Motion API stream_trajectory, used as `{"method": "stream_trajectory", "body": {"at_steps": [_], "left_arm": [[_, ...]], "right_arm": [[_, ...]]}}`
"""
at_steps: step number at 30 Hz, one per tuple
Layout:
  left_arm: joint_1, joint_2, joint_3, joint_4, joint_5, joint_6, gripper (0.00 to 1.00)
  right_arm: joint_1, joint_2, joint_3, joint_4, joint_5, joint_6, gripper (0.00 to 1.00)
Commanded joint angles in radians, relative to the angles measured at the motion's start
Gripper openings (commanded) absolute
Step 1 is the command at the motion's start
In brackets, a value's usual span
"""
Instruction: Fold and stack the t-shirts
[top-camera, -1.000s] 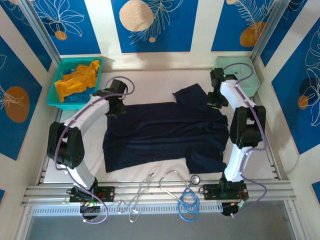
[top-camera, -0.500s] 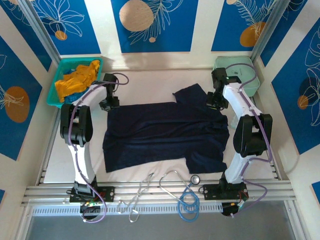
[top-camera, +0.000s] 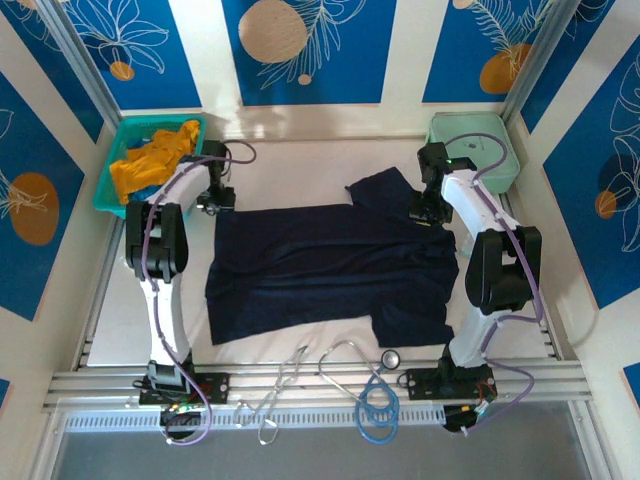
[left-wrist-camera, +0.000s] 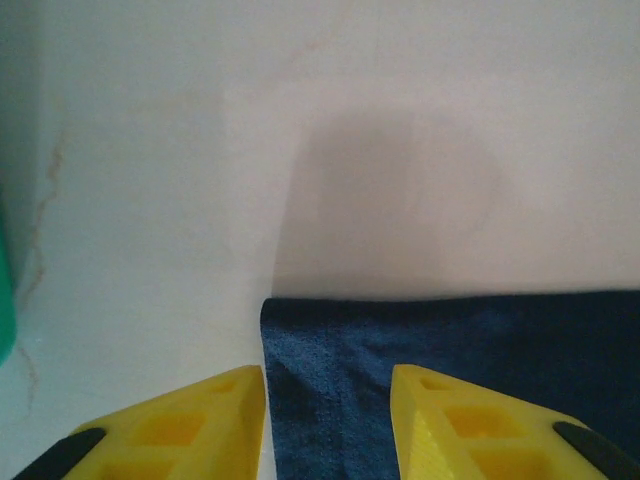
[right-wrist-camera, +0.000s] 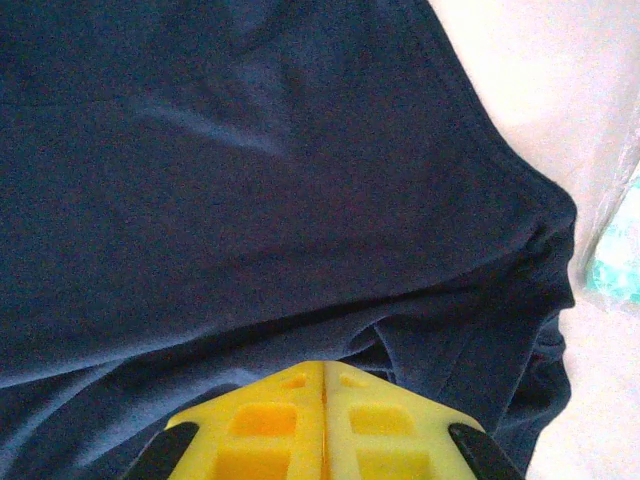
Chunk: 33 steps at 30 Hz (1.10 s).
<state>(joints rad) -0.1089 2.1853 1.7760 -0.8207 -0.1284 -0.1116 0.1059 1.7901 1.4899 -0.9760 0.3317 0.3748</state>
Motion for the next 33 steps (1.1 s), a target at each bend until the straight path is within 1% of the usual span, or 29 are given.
{"method": "stream_trajectory", "body": {"at_steps": [1, 12, 26, 27, 28, 30, 33], "left_arm": [[0.014, 0.025, 0.027, -0.045, -0.023, 0.032, 0.39], [0.028, 0.055, 0.041, -0.041, -0.005, 0.032, 0.39], [0.029, 0.158, 0.094, -0.081, 0.035, 0.062, 0.42], [0.029, 0.164, 0.094, -0.082, 0.04, 0.065, 0.41], [0.029, 0.169, 0.092, -0.083, 0.047, 0.068, 0.38], [0.028, 0.166, 0.081, -0.074, 0.061, 0.067, 0.29], [0.018, 0.149, 0.067, -0.064, 0.064, 0.066, 0.11]], "right_arm": [[0.007, -0.003, -0.013, 0.005, -0.026, 0.018, 0.07], [0.012, -0.004, -0.04, 0.018, -0.026, 0.016, 0.06], [0.012, 0.008, -0.056, 0.028, -0.025, 0.012, 0.03], [0.011, 0.008, -0.056, 0.028, -0.025, 0.012, 0.02], [0.013, 0.008, -0.057, 0.029, -0.024, 0.012, 0.02], [0.013, 0.009, -0.057, 0.03, -0.025, 0.012, 0.01], [0.011, 0.015, -0.051, 0.035, -0.032, 0.01, 0.01]]}}
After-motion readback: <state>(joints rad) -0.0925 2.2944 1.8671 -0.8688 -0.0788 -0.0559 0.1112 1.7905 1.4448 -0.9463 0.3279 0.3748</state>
